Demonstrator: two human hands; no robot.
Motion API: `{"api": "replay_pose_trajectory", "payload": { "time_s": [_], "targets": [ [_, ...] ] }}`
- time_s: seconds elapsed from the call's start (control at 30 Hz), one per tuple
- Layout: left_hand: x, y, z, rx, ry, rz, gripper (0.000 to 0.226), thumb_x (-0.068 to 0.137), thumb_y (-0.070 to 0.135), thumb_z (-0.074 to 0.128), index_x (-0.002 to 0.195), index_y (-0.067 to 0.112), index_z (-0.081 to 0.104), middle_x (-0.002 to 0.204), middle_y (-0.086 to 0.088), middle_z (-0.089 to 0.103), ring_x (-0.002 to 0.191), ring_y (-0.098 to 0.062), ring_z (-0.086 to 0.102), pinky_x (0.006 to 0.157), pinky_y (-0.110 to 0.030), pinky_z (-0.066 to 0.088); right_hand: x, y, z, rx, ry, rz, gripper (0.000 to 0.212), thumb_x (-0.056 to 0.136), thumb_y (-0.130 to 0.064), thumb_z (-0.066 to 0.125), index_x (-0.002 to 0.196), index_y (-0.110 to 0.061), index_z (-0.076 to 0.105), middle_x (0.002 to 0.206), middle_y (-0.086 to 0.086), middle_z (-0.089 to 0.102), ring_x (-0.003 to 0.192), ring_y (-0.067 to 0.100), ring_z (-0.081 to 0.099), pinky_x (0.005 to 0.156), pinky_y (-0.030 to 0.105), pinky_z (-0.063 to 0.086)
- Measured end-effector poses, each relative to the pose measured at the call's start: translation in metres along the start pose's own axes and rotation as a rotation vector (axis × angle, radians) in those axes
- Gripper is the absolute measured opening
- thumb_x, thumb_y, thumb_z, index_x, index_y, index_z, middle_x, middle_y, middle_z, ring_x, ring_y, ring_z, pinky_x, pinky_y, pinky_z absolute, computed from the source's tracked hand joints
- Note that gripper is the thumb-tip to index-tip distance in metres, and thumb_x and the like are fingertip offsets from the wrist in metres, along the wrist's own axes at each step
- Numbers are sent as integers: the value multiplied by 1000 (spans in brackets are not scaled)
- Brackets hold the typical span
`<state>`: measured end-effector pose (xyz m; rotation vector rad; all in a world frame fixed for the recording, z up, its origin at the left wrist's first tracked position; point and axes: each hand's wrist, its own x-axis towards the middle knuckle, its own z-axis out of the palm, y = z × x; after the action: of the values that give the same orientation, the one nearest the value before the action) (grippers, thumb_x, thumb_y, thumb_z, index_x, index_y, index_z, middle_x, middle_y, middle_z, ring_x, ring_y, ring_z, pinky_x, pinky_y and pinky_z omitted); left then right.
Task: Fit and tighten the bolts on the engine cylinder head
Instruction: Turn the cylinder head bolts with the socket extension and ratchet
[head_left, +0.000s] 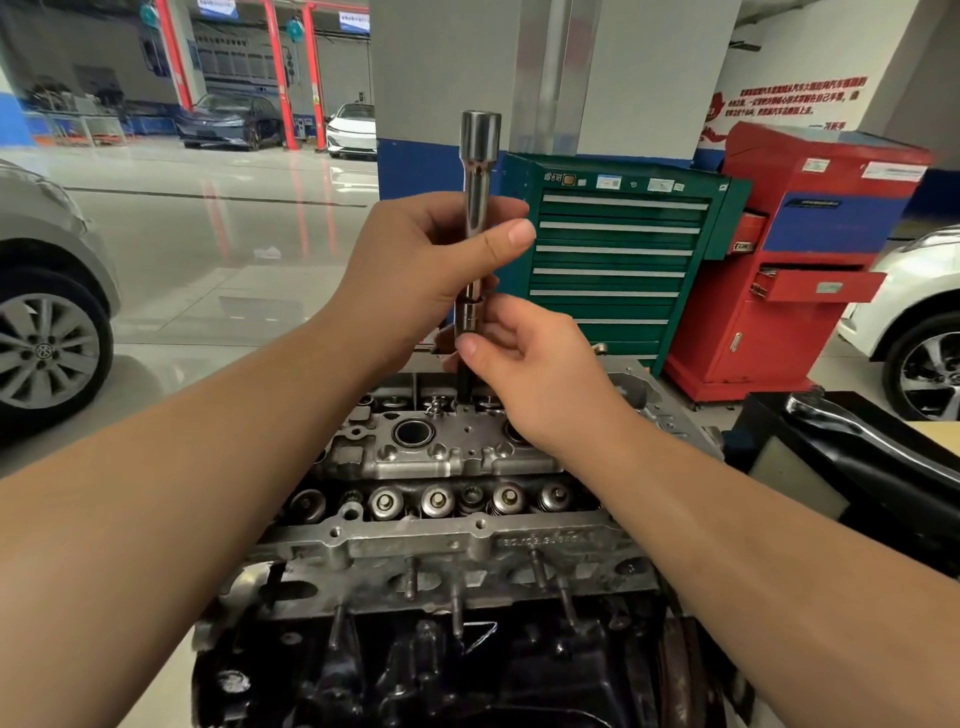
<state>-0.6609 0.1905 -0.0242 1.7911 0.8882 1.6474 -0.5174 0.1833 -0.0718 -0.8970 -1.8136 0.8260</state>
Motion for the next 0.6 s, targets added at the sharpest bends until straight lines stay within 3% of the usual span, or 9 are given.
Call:
{"api": "replay_pose_trajectory", "payload": {
  "time_s": [0.1, 0.17, 0.23, 0.3, 0.37, 0.47, 0.53, 0.6],
  "targets": [
    [1, 0, -3, 1, 19, 25, 28, 86, 29, 85, 113, 28, 75, 97, 5, 74, 90, -12, 70, 79, -36, 63, 2, 0, 1, -48, 68, 7, 17, 92, -20, 73, 107, -26, 68, 102, -6, 76, 96, 11, 73, 96, 46, 57],
    [2, 0, -4, -27, 71, 30, 25, 81, 27, 89, 102, 29, 73, 91, 3, 73, 87, -18, 72, 79, -40, 63, 4, 0, 2, -48, 99, 23, 22, 85, -30, 79, 101, -30, 64, 96, -6, 74, 89, 15, 73, 88, 49, 59],
    [1, 0, -4, -37, 119, 19, 21, 77, 28, 91, 88, 31, 74, 86, -4, 75, 79, -24, 75, 72, -35, 62, 5, 0, 3, -49, 129, 27, 28, 79, -38, 81, 97, -30, 62, 91, -5, 72, 81, 14, 71, 82, 50, 60],
    [1, 0, -3, -42, 125, 1, 16, 82, 27, 88, 90, 29, 75, 87, -5, 79, 78, -24, 78, 70, -30, 61, 5, 1, 2, -2, 121, 15, 28, 78, -41, 79, 100, -30, 65, 94, -7, 74, 85, 10, 72, 86, 45, 60],
    [0, -1, -3, -75, 94, -17, 11, 90, 22, 80, 100, 19, 75, 91, -7, 80, 79, -26, 78, 74, -35, 63, 4, 1, 1, 47, 84, -12, 23, 85, -32, 72, 106, -27, 69, 102, -8, 76, 96, 8, 73, 96, 40, 57],
    [0, -1, -4, -115, 79, -19, 16, 96, 18, 72, 109, 9, 75, 95, -11, 79, 81, -27, 77, 79, -40, 63, 3, 3, 0, 50, 64, -33, 25, 91, -14, 65, 104, -34, 70, 103, -2, 77, 100, 14, 73, 99, 46, 57],
    [0, 0, -3, -84, 101, -4, 21, 91, 23, 79, 110, 13, 76, 98, -6, 79, 83, -27, 76, 81, -41, 63, 5, 3, 1, 17, 78, -26, 29, 93, -12, 65, 101, -40, 66, 104, -4, 76, 103, 15, 72, 98, 49, 57],
    [1, 2, -2, -20, 130, 23, 26, 83, 24, 87, 106, 19, 76, 96, -1, 77, 88, -30, 75, 82, -40, 62, 6, 3, 3, 9, 92, -13, 25, 92, -14, 67, 106, -35, 65, 108, -4, 75, 106, 17, 71, 98, 50, 56]
  ]
}}
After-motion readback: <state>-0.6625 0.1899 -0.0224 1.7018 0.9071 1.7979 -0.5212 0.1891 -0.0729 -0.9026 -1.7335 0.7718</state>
